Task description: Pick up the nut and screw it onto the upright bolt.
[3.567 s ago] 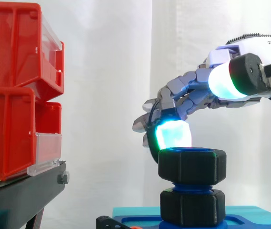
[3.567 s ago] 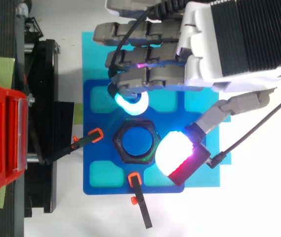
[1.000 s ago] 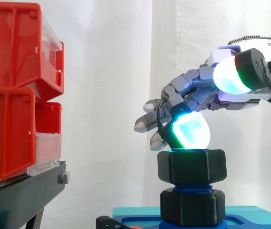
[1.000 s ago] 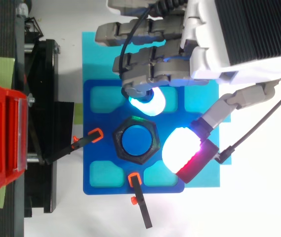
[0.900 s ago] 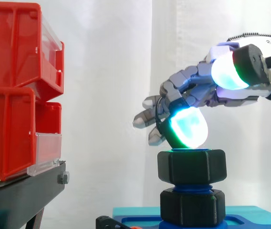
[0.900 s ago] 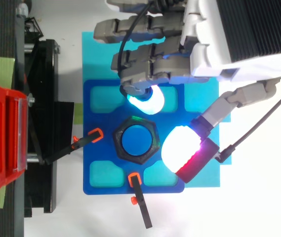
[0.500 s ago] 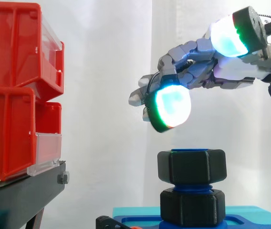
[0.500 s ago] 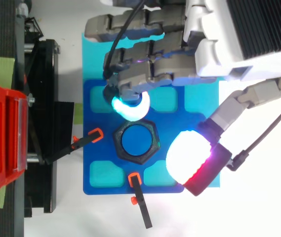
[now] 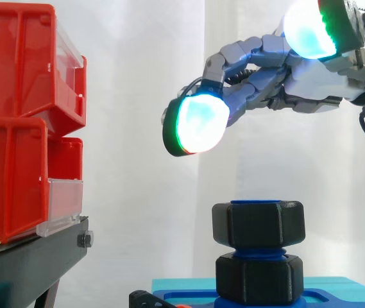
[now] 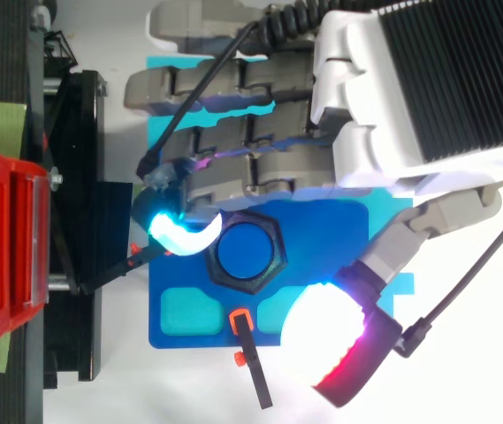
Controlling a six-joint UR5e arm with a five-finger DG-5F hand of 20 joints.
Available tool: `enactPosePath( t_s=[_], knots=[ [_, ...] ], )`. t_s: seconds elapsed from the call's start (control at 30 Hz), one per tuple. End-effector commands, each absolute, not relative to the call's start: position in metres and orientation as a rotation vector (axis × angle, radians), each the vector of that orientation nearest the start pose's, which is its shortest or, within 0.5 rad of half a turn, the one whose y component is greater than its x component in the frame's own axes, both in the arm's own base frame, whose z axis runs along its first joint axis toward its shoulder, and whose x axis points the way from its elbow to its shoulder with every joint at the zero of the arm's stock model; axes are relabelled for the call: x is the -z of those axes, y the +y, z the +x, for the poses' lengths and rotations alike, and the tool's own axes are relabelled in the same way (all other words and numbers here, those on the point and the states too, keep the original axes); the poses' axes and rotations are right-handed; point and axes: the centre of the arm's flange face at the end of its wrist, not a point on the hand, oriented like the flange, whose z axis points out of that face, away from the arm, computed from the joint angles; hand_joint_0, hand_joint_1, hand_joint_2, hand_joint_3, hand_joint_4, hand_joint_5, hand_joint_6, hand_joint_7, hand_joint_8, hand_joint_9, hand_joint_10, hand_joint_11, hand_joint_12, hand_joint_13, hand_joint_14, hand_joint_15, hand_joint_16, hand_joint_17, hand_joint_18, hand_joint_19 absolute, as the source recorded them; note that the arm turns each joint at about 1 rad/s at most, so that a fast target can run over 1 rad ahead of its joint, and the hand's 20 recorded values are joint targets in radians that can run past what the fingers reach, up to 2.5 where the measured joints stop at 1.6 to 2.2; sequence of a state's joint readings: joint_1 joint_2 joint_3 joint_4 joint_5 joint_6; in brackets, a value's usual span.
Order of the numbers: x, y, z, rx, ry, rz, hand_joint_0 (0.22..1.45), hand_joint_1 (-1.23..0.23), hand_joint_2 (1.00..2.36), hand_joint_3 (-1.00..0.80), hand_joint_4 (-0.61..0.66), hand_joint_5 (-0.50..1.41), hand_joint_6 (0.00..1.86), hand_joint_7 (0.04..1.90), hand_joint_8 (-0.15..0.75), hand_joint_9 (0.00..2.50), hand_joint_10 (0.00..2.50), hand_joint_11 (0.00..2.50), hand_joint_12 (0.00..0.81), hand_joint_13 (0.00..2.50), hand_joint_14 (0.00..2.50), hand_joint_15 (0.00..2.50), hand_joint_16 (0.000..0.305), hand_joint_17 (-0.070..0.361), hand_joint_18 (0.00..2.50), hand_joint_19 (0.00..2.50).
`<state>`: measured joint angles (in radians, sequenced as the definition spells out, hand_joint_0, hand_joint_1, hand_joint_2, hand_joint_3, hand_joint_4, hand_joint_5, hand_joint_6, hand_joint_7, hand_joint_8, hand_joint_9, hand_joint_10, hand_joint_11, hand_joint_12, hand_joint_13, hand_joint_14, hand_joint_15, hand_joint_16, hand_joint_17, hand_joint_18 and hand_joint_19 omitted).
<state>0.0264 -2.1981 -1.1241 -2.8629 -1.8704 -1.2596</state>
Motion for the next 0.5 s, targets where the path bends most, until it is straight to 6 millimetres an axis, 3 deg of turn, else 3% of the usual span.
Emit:
enactPosePath(
  t_s=[0.0,0.23,0.47],
  knots=[
    [-0.344,-0.077,0.745,-0.493,1.489,0.021,0.46,-0.11,1.00,-0.50,0.25,-0.13,0.50,0.73,0.261,0.65,0.00,0.00,0.316,0.23,0.00,0.00,0.040,0.089,0.00,0.00],
    [-0.343,-0.072,0.750,-0.461,1.476,0.140,0.46,-0.13,1.00,-0.50,0.25,-0.15,0.50,0.74,0.262,0.63,0.00,0.00,0.315,0.23,0.00,0.00,0.039,0.088,0.00,0.00],
    [-0.328,-0.067,0.754,-0.463,1.495,0.141,0.46,-0.16,1.00,-0.50,0.25,-0.16,0.50,0.75,0.267,0.62,0.00,0.00,0.316,0.24,0.00,0.00,0.039,0.087,0.00,0.00]
  ],
)
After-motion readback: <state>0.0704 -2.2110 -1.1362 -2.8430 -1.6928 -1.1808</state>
